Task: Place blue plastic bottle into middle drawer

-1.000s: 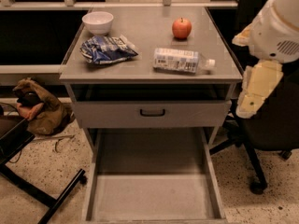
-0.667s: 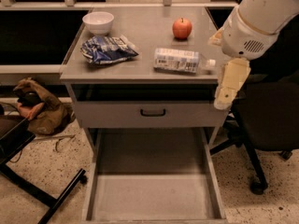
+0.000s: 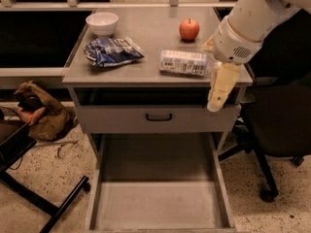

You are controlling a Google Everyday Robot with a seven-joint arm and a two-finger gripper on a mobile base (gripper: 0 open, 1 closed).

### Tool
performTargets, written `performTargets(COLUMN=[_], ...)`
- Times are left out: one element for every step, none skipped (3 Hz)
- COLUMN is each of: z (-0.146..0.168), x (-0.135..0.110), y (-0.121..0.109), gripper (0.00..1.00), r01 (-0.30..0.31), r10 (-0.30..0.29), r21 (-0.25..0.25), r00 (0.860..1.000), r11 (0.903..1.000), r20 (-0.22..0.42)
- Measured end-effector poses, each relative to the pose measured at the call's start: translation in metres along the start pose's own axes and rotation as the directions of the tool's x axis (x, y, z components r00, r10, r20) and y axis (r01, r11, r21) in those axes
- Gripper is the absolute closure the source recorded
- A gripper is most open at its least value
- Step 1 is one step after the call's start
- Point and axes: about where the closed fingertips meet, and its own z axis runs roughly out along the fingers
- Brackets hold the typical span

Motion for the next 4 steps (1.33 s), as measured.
performTargets(z=[0.009, 0.019, 0.030, 0.045], x=[-0.006, -0.017, -0.024, -0.016], y=[-0.030, -0.082, -0.131, -0.165], gripper=[0.00, 0.00, 0.00, 0.00], r01=[0.001, -0.017, -0.046, -0.117], r10=[-0.001, 0.009, 0.025, 0.079], r21=[0.055, 0.151, 0.222, 0.257], r00=[1.000, 0.999, 0.995, 0.985], r11=[0.9985, 0.9883, 0.9740, 0.9593], r20=[0.012, 0.052, 0.096, 0.153])
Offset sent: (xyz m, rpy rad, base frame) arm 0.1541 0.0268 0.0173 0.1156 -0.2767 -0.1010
